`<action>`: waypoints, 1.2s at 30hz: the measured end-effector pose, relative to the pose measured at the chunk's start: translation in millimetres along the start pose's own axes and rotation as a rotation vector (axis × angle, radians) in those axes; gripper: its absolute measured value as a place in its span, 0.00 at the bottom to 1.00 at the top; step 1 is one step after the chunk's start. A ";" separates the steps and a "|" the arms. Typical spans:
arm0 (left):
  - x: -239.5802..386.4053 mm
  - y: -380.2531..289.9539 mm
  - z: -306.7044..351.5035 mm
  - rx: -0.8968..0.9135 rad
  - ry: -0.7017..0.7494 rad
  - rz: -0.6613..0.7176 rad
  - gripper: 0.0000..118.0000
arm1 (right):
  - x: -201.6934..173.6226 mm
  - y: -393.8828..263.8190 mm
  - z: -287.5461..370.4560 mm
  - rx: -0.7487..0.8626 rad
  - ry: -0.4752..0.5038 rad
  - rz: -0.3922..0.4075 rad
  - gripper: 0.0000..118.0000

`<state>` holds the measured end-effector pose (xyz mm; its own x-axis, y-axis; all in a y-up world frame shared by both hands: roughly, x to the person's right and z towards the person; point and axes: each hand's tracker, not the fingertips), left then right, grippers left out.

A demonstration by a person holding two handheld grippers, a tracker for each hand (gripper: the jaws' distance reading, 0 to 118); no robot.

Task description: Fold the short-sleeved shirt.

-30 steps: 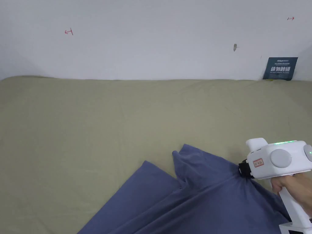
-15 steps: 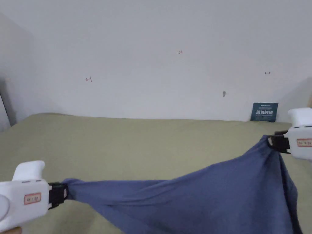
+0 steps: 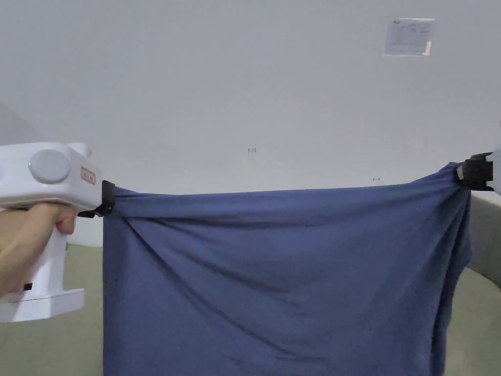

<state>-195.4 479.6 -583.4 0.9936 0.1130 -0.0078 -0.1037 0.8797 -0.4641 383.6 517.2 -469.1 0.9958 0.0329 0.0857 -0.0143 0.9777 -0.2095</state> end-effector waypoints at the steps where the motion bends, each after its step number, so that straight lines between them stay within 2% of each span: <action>1: 2.5 4.8 -0.2 0.004 0.005 -0.004 0.01 | -0.1 2.1 -3.9 0.002 0.000 -0.004 0.03; 13: 15.1 46.7 -34.0 0.036 0.101 -0.010 0.01 | -13.4 34.5 -80.1 0.029 -0.037 0.004 0.03; 17: 19.3 65.0 -61.5 0.063 0.151 -0.031 0.01 | -18.4 52.6 -117.8 0.038 -0.046 -0.014 0.03; 25: 30.5 103.0 -120.6 0.100 0.195 -0.052 0.01 | -23.3 80.3 -200.7 0.050 -0.071 0.004 0.03; 33: 43.3 111.1 -187.8 0.118 0.260 -0.054 0.01 | -37.3 99.9 -268.2 0.064 -0.093 0.052 0.03; 36: 43.9 106.9 -209.3 0.113 0.249 -0.035 0.01 | -40.8 101.7 -287.6 0.063 -0.098 0.048 0.03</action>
<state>-153.3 482.0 -818.7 0.9757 -0.0229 -0.2180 -0.0601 0.9285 -0.3664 367.6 555.7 -774.1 0.9802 0.0969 0.1729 -0.0703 0.9855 -0.1542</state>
